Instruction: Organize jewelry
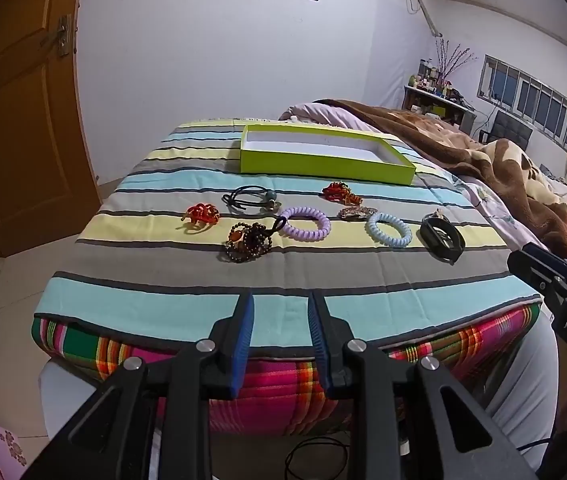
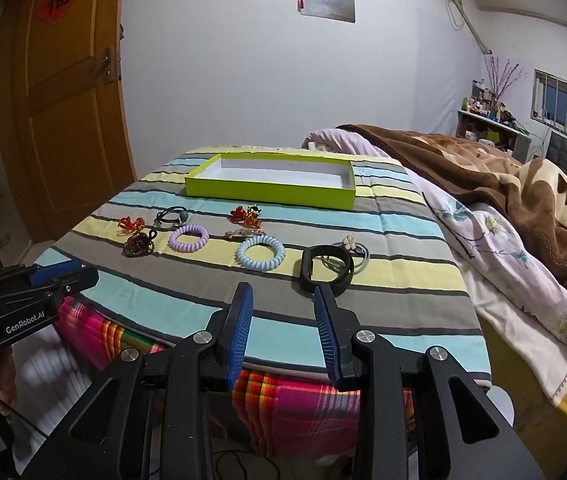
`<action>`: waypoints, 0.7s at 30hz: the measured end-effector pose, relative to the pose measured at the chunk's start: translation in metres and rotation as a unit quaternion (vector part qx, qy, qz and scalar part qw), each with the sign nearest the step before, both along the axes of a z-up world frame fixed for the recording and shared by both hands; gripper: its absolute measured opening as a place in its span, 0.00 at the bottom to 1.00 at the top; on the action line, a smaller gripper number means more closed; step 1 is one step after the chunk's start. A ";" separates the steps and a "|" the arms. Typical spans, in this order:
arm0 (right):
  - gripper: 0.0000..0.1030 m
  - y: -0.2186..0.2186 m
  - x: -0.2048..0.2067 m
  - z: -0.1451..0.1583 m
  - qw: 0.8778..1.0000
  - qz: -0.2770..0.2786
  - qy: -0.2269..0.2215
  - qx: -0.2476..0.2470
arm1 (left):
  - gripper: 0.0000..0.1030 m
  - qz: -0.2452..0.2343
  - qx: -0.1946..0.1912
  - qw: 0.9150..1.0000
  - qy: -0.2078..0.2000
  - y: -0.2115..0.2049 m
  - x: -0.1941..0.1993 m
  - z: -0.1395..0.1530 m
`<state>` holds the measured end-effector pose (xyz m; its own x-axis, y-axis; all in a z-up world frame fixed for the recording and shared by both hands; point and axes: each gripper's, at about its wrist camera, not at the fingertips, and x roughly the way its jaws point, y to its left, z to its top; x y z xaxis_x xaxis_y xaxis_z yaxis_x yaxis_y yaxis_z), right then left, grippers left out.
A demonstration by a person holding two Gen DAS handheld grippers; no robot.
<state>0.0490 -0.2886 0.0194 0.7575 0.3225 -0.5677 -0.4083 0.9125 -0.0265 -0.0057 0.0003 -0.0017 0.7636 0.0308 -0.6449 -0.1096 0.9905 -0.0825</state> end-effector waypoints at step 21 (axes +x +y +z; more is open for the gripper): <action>0.32 0.000 0.000 0.000 1.000 0.000 0.000 0.000 | 0.28 0.003 0.003 1.000 -0.007 0.000 -0.001 0.003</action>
<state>0.0489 -0.2889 0.0193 0.7571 0.3225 -0.5681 -0.4087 0.9123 -0.0269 -0.0068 0.0003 0.0013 0.7730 0.0391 -0.6332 -0.1136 0.9905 -0.0775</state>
